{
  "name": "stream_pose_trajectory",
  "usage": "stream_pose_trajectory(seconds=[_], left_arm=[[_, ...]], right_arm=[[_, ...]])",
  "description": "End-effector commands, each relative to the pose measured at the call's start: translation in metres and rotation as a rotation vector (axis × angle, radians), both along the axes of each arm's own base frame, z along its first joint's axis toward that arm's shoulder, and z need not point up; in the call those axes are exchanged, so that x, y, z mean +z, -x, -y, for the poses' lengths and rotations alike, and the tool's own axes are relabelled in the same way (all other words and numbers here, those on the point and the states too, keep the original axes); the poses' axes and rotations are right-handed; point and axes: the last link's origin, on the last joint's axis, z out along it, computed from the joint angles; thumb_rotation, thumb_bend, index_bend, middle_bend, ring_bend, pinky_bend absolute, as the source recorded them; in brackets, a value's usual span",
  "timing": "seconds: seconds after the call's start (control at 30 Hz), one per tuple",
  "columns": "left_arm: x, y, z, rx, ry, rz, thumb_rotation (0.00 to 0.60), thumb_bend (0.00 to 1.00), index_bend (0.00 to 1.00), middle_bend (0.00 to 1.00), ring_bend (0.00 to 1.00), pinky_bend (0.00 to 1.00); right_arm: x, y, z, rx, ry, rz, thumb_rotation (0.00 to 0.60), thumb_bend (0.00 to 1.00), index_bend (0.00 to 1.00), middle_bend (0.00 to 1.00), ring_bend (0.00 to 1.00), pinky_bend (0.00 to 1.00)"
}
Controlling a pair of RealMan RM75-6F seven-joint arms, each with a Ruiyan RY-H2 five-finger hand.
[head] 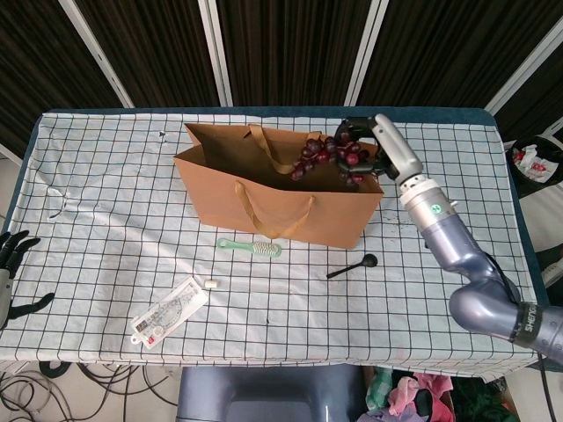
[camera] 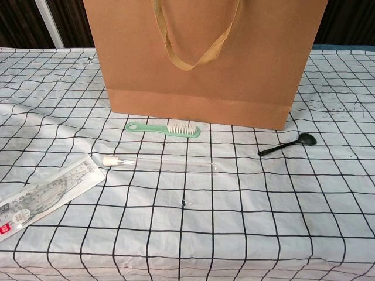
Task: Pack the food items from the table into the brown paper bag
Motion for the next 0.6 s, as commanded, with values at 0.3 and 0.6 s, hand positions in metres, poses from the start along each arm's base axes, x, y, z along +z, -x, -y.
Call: stream_pose_trajectory(seconds=[0.3,0.6], left_arm=[[0.006,0.001,0.002,-0.001,-0.014,0.015,0.6,0.07,0.17,0.09,0.01,0.05],[0.009,0.0,0.005,-0.01,-0.019,0.022,0.6,0.07,0.17,0.09,0.01,0.05]], right_arm=[[-0.049,-0.031,0.019,-0.012,-0.059,-0.148,0.6,0.43,0.68,0.5,0.51,0.36],[-0.05,-0.022,0.023,-0.03,-0.095,-0.239,0.6,0.29,0.27,0.16,0.27,0.28]])
